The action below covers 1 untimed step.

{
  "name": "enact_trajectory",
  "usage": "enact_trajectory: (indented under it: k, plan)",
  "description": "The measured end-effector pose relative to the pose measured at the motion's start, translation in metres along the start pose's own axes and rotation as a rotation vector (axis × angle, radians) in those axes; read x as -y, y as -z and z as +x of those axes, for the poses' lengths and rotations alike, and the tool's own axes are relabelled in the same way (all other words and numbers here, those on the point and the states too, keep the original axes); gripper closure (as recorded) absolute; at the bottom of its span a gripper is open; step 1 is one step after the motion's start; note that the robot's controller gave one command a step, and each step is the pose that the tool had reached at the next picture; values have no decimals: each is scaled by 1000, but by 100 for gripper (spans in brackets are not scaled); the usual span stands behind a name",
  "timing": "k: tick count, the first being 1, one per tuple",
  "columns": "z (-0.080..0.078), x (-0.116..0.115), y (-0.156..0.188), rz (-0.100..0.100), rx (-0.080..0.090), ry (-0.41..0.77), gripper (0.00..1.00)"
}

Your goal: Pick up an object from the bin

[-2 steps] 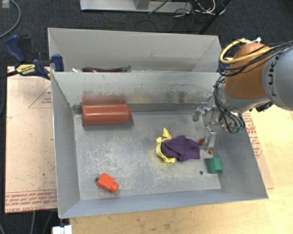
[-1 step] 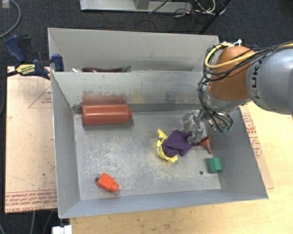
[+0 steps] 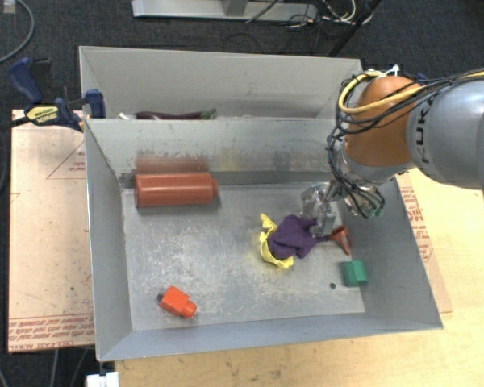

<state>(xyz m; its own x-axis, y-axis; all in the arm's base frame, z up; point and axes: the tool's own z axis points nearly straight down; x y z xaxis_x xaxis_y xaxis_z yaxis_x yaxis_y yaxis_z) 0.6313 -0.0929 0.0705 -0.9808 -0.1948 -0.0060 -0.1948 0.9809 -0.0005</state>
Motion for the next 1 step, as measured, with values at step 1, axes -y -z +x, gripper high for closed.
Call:
enact_trajectory:
  k: [1]
  plan:
    - [8,11,128,1,5,48,100]
